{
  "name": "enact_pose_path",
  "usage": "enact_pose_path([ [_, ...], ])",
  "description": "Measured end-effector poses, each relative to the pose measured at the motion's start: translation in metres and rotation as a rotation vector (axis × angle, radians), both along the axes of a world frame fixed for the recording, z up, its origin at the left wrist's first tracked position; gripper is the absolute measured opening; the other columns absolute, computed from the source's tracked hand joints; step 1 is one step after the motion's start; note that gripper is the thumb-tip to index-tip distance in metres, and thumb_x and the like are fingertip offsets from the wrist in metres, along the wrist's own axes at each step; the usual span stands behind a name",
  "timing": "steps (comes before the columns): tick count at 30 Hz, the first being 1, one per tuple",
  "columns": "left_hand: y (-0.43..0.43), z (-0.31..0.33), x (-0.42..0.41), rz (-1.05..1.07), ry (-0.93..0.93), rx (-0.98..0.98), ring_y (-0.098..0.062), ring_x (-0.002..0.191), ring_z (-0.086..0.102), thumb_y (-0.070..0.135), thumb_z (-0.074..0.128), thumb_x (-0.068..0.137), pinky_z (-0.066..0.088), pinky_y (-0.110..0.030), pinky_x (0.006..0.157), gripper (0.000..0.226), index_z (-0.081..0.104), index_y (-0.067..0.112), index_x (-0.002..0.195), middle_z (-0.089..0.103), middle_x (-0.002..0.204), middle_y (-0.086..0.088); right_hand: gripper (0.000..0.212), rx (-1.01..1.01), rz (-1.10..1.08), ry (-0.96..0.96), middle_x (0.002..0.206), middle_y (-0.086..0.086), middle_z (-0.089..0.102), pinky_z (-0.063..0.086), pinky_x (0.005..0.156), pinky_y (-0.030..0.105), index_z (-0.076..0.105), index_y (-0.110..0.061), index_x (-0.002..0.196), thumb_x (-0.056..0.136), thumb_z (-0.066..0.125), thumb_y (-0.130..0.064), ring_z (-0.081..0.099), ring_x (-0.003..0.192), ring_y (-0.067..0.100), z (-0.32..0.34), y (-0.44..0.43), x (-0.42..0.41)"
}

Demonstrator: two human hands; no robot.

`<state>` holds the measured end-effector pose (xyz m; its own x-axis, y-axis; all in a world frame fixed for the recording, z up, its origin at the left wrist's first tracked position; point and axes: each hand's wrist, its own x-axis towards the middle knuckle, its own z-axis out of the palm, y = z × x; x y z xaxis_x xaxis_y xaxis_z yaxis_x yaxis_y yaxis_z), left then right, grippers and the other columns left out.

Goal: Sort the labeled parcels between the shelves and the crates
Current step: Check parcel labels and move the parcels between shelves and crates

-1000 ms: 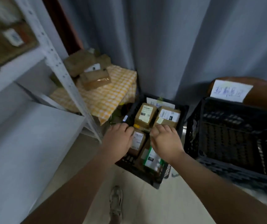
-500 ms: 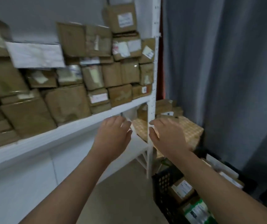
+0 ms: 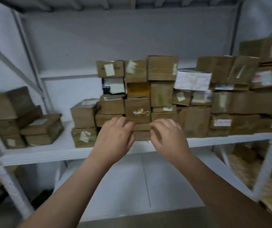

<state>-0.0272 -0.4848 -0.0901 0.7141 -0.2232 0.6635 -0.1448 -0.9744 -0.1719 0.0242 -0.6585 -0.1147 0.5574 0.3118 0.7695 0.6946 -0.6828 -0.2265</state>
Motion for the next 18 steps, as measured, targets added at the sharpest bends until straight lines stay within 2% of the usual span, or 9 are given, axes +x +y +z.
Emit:
enact_pose_path([
  [5,0.115,0.012,-0.017,0.173,0.020,0.016,-0.032,0.101,0.055,0.034,0.053,0.090,0.044,-0.041,0.084,0.037,0.059,0.014,0.120,0.059,0.113,-0.009,0.036,-0.009,0.090,0.079,0.130,0.000,0.056,0.034,0.103,0.037,0.056,-0.018,0.129,0.093,0.051,-0.025,0.046,0.122,0.021,0.010,0.117,0.005],
  [9,0.175,0.011,-0.009,0.201,0.036,0.080,-0.036,0.095,0.059,0.027,0.068,0.081,0.048,-0.042,0.076,0.041,0.062,0.008,0.117,0.063,0.108,-0.015,0.046,-0.069,0.077,0.154,0.145,-0.001,0.041,0.026,0.111,0.037,0.042,-0.021,0.141,0.096,0.046,-0.031,0.032,0.135,0.018,0.011,0.183,0.023],
  [11,0.196,0.007,0.007,0.200,0.057,0.088,-0.035,0.097,0.059,0.028,0.066,0.082,0.047,-0.042,0.077,0.044,0.059,0.009,0.121,0.062,0.111,-0.015,0.048,-0.112,0.052,0.182,0.148,-0.001,0.037,0.025,0.111,0.036,0.039,-0.021,0.142,0.096,0.045,-0.033,0.029,0.137,0.017,0.011,0.205,0.036],
  [13,0.213,0.001,0.029,0.204,0.094,0.083,-0.032,0.108,0.053,0.031,0.058,0.087,0.044,-0.040,0.085,0.048,0.051,0.012,0.130,0.056,0.123,-0.012,0.048,-0.132,0.046,0.197,0.149,-0.002,0.037,0.024,0.111,0.035,0.038,-0.021,0.143,0.097,0.044,-0.033,0.028,0.138,0.017,0.009,0.220,0.051],
  [18,0.246,-0.003,0.093,0.229,0.147,0.062,-0.026,0.130,0.036,0.036,0.050,0.091,0.037,-0.035,0.099,0.063,0.024,0.019,0.147,0.030,0.148,-0.009,0.049,-0.127,0.056,0.234,0.145,0.000,0.039,0.029,0.108,0.035,0.039,-0.018,0.142,0.095,0.045,-0.031,0.031,0.134,0.018,0.006,0.251,0.087],
])
